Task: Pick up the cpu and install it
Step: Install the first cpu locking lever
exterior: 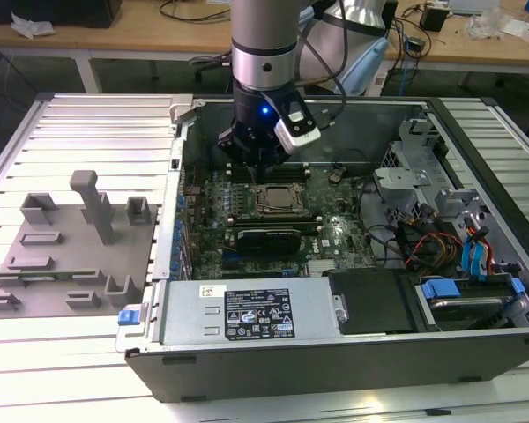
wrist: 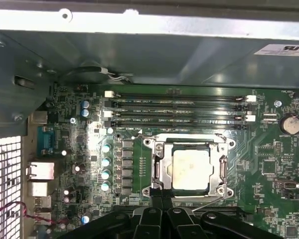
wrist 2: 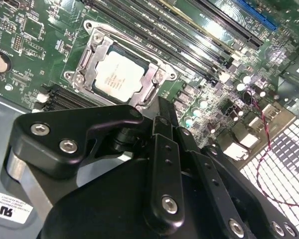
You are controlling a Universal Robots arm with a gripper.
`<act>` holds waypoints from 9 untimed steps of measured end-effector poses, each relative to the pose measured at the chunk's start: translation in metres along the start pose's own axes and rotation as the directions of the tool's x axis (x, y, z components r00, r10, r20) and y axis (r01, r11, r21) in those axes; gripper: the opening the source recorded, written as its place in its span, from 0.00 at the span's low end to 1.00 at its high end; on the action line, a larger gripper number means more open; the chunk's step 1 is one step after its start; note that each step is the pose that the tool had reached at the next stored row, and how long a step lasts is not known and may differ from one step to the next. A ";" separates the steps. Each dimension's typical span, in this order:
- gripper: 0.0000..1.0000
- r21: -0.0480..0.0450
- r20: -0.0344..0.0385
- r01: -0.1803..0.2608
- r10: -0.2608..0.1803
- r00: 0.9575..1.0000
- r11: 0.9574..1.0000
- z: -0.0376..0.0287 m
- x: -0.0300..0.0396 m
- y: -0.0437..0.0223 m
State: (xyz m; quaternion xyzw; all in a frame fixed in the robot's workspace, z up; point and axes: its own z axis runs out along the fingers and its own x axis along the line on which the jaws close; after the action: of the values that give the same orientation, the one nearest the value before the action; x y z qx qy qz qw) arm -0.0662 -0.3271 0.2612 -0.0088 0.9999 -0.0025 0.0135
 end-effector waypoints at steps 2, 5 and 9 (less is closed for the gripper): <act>0.11 0.000 0.000 0.000 0.000 1.000 1.000 -0.0023 -0.0001 0.0000; 0.11 -0.017 0.000 0.000 0.000 1.000 1.000 -0.0025 0.0024 0.0000; 0.11 -0.023 0.000 -0.001 0.001 1.000 1.000 -0.0026 0.0218 0.0004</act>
State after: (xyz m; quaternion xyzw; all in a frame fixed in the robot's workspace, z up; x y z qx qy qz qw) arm -0.0881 -0.3271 0.2631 -0.0086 0.9998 0.0090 0.0136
